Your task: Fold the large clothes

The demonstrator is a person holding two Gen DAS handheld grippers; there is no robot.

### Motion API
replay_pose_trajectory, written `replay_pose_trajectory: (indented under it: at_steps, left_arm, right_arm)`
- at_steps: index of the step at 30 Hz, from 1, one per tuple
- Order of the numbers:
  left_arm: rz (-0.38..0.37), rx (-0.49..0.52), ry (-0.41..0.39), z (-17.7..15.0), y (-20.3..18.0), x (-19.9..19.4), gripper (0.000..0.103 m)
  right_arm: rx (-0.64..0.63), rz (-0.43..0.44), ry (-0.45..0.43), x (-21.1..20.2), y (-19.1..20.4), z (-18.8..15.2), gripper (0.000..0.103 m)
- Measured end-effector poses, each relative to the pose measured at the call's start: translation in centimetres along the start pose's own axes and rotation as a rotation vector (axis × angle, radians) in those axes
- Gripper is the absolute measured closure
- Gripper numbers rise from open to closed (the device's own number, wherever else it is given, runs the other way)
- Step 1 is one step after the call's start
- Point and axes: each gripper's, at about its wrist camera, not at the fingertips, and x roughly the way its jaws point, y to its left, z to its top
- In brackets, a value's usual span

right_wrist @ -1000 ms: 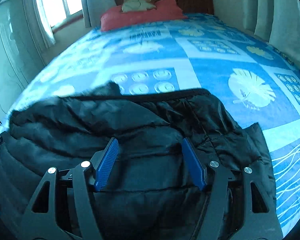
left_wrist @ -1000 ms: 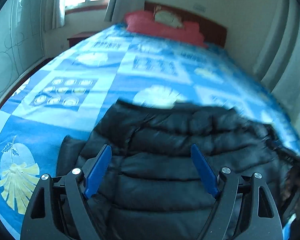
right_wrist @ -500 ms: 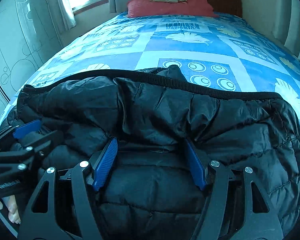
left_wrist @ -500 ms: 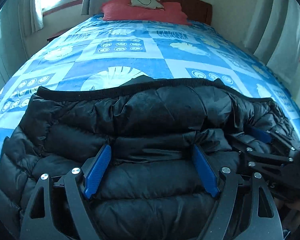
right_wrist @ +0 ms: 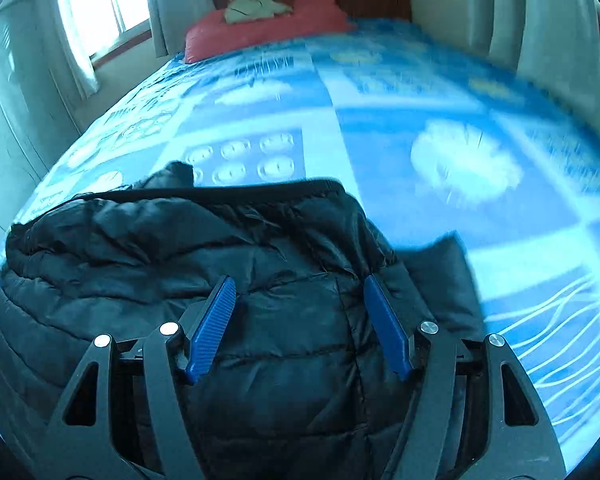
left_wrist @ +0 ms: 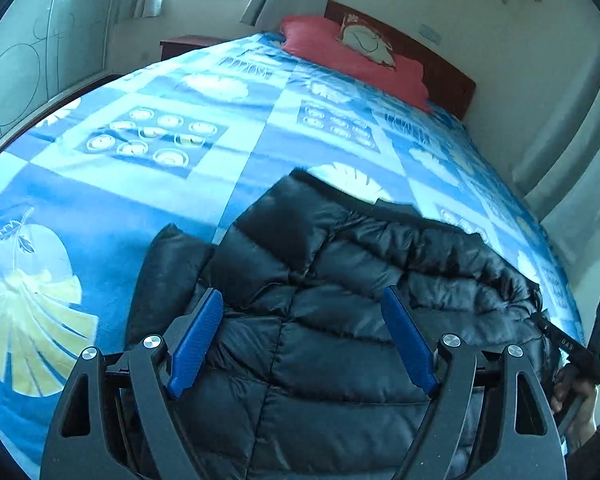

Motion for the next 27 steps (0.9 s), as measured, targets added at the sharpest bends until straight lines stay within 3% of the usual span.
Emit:
replay_pose_trajectory:
  at_steps: [3,8,12,14,18,22,24,27]
  left_arm:
    - [0.054,0.066,0.003,-0.6,-1.1,1.4,0.023]
    - [0.071,0.076,0.016,-0.9,-0.7,2.2,0.021]
    - [0.076,0.069,0.027,-0.5,-0.9,-0.2,0.022]
    - [0.035,0.046,0.006,-1.1,-0.6,-3.0,0.022]
    - [0.0,-0.044,-0.039,-4.1,1.4,-8.6,0.022]
    - [0.008,-0.202,-0.075,-9.3,4.7,-13.9,0.022]
    - [0.004,-0.295,-0.082,-12.4,6.2,-15.7,0.022]
    - [-0.054,-0.401,-0.032,-15.5,7.4,-15.9,0.022]
  right_arm:
    - [-0.002,-0.008,-0.024,0.8,0.3,-0.7,0.034]
    - [0.02,0.01,-0.041,0.9,0.0,-0.7,0.034]
    - [0.043,0.019,-0.033,-2.1,-0.1,-0.5,0.034]
    - [0.058,0.026,-0.051,-4.9,-0.4,-1.4,0.032]
    - [0.074,0.0,-0.084,-10.3,-1.8,-4.9,0.027]
    - [0.13,-0.025,-0.112,-14.6,-4.1,-10.0,0.022]
    - [0.212,-0.011,-0.092,-15.6,-5.8,-12.6,0.022]
    - [0.318,0.039,-0.037,-15.1,-7.3,-15.4,0.022]
